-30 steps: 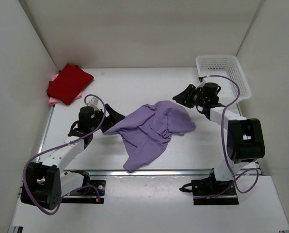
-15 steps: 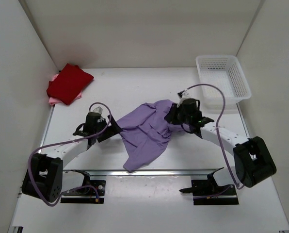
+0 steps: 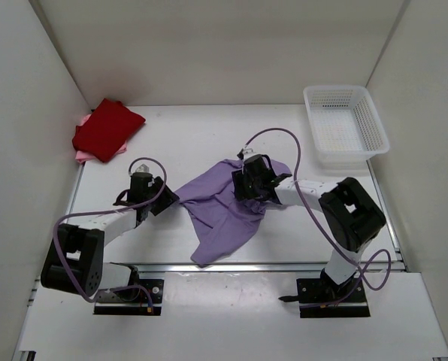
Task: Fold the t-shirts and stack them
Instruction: Flatten out the tshirt
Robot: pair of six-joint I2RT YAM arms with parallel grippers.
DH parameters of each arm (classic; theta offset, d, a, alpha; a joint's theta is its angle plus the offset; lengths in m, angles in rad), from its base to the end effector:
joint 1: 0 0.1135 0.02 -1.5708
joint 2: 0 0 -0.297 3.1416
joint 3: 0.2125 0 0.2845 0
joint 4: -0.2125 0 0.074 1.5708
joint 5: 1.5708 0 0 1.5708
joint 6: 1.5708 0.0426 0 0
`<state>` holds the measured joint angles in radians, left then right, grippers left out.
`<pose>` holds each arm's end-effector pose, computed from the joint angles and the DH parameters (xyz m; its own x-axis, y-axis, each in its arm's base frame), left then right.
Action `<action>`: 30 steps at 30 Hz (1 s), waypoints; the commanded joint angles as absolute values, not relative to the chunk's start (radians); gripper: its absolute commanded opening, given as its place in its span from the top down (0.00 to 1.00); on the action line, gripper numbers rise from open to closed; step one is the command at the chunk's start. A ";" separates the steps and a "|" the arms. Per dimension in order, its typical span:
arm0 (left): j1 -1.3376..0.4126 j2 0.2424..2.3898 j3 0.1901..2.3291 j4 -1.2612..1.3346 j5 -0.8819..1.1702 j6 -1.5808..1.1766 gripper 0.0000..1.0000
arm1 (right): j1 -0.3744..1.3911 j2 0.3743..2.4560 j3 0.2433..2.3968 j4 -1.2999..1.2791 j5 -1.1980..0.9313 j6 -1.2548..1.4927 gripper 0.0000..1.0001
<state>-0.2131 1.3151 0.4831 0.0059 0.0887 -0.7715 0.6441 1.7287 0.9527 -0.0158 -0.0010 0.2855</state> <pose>0.2488 -0.0577 0.1500 -0.7030 -0.5584 -0.4404 -0.3080 0.7972 -0.5192 0.3111 0.2337 0.1719 -0.7153 -0.1849 -0.6739 -0.4164 0.8872 0.1985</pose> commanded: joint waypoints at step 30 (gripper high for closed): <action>-0.233 1.249 0.898 -0.046 0.124 -0.776 1.00 | 0.597 1.333 1.186 -0.087 0.107 0.230 1.00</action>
